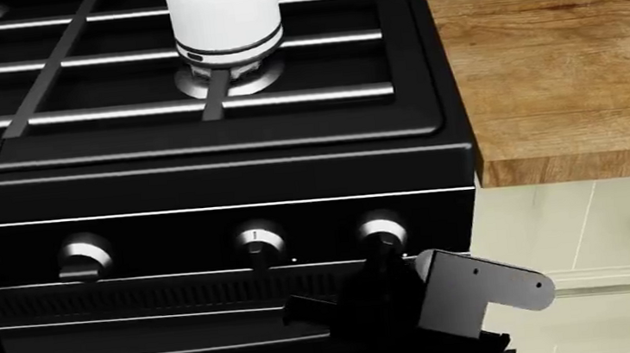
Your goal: Turn off the front right burner of the stove.
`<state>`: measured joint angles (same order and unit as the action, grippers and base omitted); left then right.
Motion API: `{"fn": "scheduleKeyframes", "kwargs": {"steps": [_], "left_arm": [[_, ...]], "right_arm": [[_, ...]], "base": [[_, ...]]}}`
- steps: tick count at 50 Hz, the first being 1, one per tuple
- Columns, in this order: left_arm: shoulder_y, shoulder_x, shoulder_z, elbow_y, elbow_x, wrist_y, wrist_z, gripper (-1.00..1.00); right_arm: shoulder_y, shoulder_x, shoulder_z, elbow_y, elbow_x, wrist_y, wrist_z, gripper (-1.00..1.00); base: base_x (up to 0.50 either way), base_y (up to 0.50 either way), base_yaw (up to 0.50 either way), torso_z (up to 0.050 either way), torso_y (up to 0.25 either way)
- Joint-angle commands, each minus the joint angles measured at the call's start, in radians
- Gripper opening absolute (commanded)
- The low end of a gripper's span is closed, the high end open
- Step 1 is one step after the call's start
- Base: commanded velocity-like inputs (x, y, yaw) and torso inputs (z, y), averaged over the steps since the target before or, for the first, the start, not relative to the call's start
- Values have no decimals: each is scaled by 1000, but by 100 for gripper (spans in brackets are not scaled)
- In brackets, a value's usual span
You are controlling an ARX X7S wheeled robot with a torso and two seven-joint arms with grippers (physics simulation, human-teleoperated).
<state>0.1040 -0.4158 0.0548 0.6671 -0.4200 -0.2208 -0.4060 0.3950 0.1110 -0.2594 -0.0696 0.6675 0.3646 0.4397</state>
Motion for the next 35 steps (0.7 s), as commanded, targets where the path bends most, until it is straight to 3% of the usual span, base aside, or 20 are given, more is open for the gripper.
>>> {"fn": "scheduleKeyframes", "kwargs": {"steps": [1,35], "left_arm": [[1,-3,1,-5,-2,4,0,100],[9,-10,6,-3,-5,10,-9,100]], "right_arm": [[43,-24,6,-45,103,-32,-55,-100],[57,-46,47,-53,327,-61,-61,-100]], "base": [[0,0,0,10,0],[2,1,3,1,3]]}}
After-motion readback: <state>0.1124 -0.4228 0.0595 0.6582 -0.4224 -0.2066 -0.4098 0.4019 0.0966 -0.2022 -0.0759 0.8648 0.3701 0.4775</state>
